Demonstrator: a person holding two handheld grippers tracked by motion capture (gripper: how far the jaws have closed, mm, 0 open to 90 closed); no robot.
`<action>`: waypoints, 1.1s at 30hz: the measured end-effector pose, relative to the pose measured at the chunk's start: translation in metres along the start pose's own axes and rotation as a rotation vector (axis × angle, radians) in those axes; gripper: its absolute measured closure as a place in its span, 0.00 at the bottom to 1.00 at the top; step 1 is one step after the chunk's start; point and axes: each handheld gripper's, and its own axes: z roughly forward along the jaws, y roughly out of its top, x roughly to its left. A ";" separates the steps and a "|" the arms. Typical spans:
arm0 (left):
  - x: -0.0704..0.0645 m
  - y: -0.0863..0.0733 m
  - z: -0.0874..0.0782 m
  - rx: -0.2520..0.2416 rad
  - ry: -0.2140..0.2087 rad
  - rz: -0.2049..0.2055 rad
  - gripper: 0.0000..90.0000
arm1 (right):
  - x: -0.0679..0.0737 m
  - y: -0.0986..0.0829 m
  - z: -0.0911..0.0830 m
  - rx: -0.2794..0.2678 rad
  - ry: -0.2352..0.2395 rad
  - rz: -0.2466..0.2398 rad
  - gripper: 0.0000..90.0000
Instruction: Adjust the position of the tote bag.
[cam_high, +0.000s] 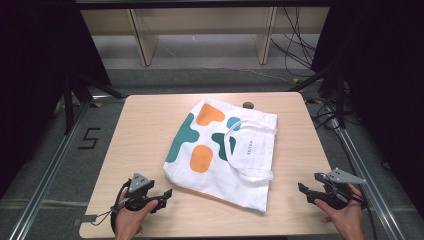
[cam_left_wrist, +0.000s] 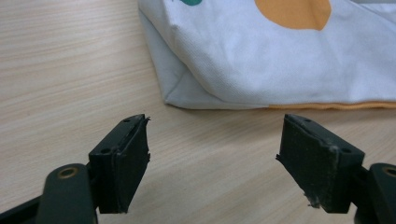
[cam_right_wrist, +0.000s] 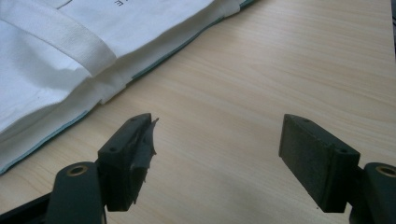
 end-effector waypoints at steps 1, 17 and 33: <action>0.000 0.000 0.000 0.000 0.000 0.000 0.26 | 0.000 0.000 0.000 0.000 0.000 0.000 0.30; -0.007 0.008 0.010 -0.029 -0.006 -0.025 0.23 | 0.008 0.000 0.003 0.010 0.037 0.019 0.33; -0.001 0.026 0.035 -0.041 0.011 -0.021 0.57 | 0.008 0.002 0.007 0.020 0.058 -0.032 0.35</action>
